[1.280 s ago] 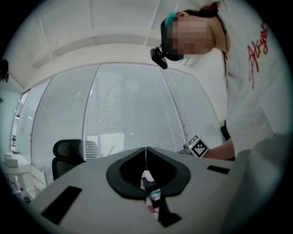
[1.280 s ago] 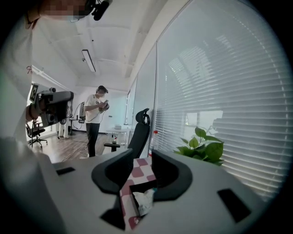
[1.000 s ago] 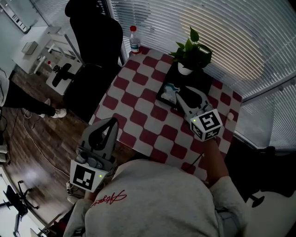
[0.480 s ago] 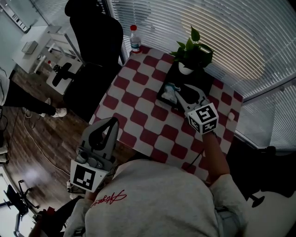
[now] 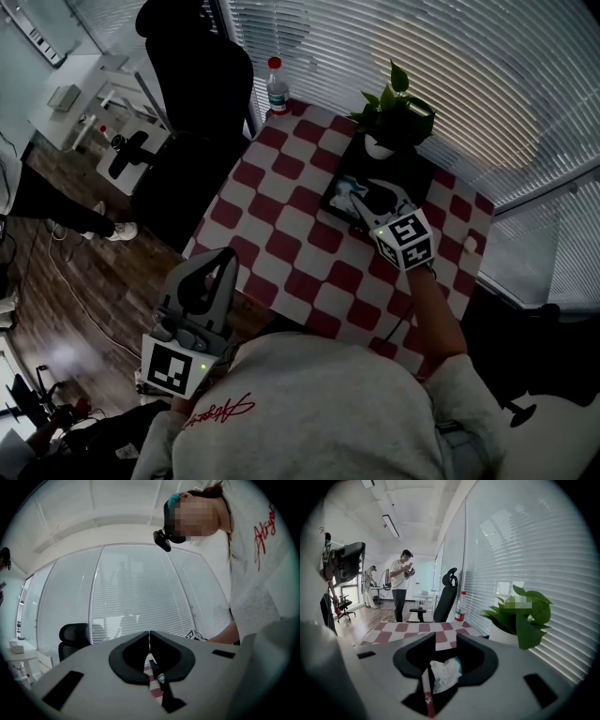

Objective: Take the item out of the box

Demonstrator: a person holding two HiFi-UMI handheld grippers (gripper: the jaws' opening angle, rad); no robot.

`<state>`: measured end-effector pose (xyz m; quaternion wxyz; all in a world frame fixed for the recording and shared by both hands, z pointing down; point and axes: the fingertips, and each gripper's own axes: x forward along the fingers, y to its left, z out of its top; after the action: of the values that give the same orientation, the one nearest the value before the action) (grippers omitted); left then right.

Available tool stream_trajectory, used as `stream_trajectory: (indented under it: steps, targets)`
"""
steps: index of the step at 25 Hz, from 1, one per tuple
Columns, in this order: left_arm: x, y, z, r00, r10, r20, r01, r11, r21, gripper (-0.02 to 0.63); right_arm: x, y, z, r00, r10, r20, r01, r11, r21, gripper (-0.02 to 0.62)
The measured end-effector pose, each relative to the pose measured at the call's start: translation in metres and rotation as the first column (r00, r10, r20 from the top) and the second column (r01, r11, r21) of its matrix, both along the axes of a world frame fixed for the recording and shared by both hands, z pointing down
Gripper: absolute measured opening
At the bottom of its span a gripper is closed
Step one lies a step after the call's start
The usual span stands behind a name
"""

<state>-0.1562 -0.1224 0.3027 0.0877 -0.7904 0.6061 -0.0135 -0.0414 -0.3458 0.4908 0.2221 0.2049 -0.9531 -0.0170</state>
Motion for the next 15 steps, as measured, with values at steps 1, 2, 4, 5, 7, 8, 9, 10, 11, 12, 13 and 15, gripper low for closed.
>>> stream_trajectory:
  steps: [1, 2, 4, 5, 7, 8, 9, 10, 11, 12, 13, 15]
  targets:
    - [-0.001, 0.000, -0.001, 1.000, -0.003, 0.004, 0.003, 1.000, -0.001, 0.018, -0.001, -0.001, 0.002, 1.000, -0.004, -0.006, 0.004, 1.000, -0.002, 0.133]
    - [-0.001, 0.000, -0.001, 1.000, -0.006, 0.007, 0.006, 1.000, -0.001, 0.018, -0.003, -0.002, 0.004, 1.000, -0.007, -0.013, 0.007, 1.000, -0.004, 0.133]
    - [-0.003, 0.000, -0.001, 1.000, -0.012, 0.012, 0.012, 1.000, -0.002, 0.018, -0.005, -0.005, 0.009, 1.000, -0.011, -0.027, 0.011, 1.000, -0.009, 0.136]
    - [-0.004, 0.000, -0.001, 1.000, -0.015, 0.014, 0.015, 1.000, -0.001, 0.018, -0.006, -0.007, 0.012, 0.999, -0.011, -0.034, 0.010, 1.000, -0.011, 0.137]
    - [-0.005, 0.001, -0.002, 1.000, -0.021, 0.013, 0.021, 1.000, 0.001, 0.018, -0.008, -0.010, 0.017, 0.999, -0.007, -0.050, 0.006, 1.000, -0.017, 0.137]
    - [-0.006, 0.001, -0.003, 1.000, -0.024, 0.012, 0.024, 1.000, 0.002, 0.018, -0.008, -0.012, 0.020, 0.998, -0.006, -0.059, 0.004, 1.000, -0.022, 0.137]
    - [-0.006, 0.002, -0.004, 1.000, -0.027, 0.011, 0.027, 1.000, 0.002, 0.018, -0.009, -0.013, 0.023, 0.998, -0.005, -0.067, 0.003, 1.000, -0.026, 0.137]
    - [-0.006, 0.002, -0.004, 1.000, -0.029, 0.012, 0.029, 1.000, 0.000, 0.018, -0.010, -0.014, 0.026, 0.997, -0.006, -0.076, 0.003, 1.000, -0.031, 0.137]
    - [-0.007, 0.002, -0.004, 0.999, -0.031, 0.014, 0.031, 1.000, -0.003, 0.018, -0.010, -0.016, 0.029, 0.996, -0.007, -0.084, 0.004, 0.999, -0.034, 0.137]
    - [-0.007, 0.003, -0.003, 0.999, -0.033, 0.016, 0.033, 0.999, -0.006, 0.018, -0.011, -0.016, 0.032, 0.996, -0.008, -0.090, 0.004, 0.999, -0.037, 0.137]
    - [-0.008, 0.004, -0.003, 0.999, -0.035, 0.019, 0.035, 0.999, -0.009, 0.018, -0.012, -0.017, 0.034, 0.995, -0.009, -0.095, 0.005, 0.999, -0.040, 0.137]
    - [-0.010, 0.006, -0.002, 0.999, -0.042, 0.021, 0.042, 0.999, -0.012, 0.018, -0.014, -0.019, 0.038, 0.995, -0.010, -0.101, 0.005, 0.999, -0.046, 0.137]
